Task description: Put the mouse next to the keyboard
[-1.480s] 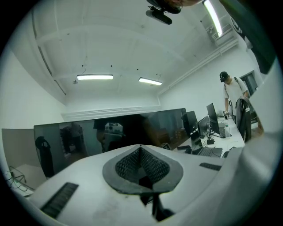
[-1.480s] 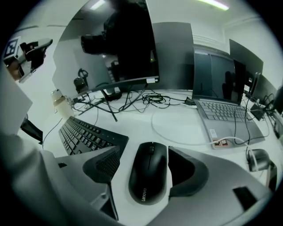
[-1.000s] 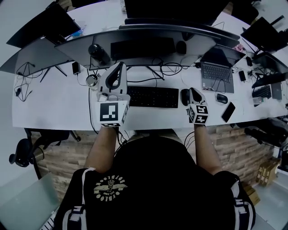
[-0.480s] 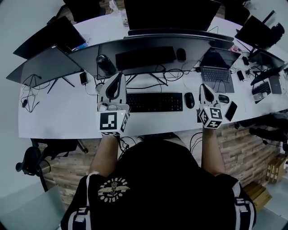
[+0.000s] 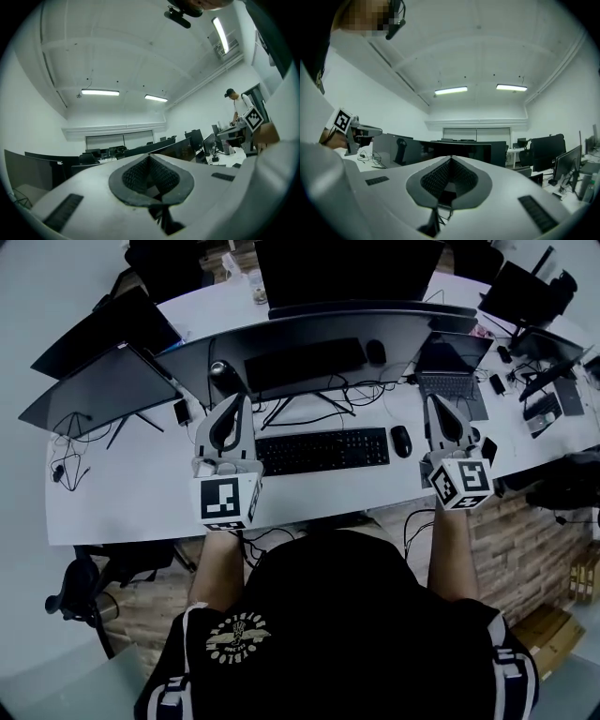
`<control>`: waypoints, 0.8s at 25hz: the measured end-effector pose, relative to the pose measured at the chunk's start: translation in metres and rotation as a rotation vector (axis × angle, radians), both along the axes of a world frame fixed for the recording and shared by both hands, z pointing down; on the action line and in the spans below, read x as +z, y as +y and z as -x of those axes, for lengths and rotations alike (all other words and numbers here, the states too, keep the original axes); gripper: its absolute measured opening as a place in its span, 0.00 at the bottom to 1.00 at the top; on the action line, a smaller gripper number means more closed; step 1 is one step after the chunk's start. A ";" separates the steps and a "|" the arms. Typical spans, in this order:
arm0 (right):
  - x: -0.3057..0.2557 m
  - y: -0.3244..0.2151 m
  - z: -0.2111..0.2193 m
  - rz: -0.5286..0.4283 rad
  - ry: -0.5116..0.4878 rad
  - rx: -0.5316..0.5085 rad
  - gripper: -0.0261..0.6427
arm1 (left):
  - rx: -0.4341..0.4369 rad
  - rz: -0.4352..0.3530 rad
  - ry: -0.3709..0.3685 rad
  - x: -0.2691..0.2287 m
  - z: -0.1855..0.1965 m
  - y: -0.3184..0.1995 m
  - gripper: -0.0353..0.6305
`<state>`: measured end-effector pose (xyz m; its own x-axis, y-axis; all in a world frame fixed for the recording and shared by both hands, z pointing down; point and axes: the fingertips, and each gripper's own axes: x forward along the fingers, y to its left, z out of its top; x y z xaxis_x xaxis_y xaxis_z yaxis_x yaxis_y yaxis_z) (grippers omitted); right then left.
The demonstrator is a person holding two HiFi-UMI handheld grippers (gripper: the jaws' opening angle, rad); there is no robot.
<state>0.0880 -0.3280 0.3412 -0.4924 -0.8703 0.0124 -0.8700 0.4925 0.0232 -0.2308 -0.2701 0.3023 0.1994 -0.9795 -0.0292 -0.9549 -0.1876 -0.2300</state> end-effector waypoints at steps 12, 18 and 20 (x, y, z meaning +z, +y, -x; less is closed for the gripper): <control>-0.013 0.046 0.006 -0.008 0.048 0.062 0.04 | 0.021 -0.003 0.050 0.005 0.028 0.019 0.06; -0.014 0.055 -0.010 0.002 0.067 0.086 0.04 | 0.068 0.012 0.061 0.012 0.005 0.015 0.06; -0.014 0.053 -0.017 0.005 0.065 0.086 0.04 | 0.072 0.008 0.057 0.010 -0.002 0.013 0.06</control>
<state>0.1050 -0.2747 0.3273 -0.4140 -0.9091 0.0462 -0.9057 0.4165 0.0793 -0.2287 -0.2567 0.3122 0.2680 -0.9628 -0.0346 -0.9502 -0.2582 -0.1743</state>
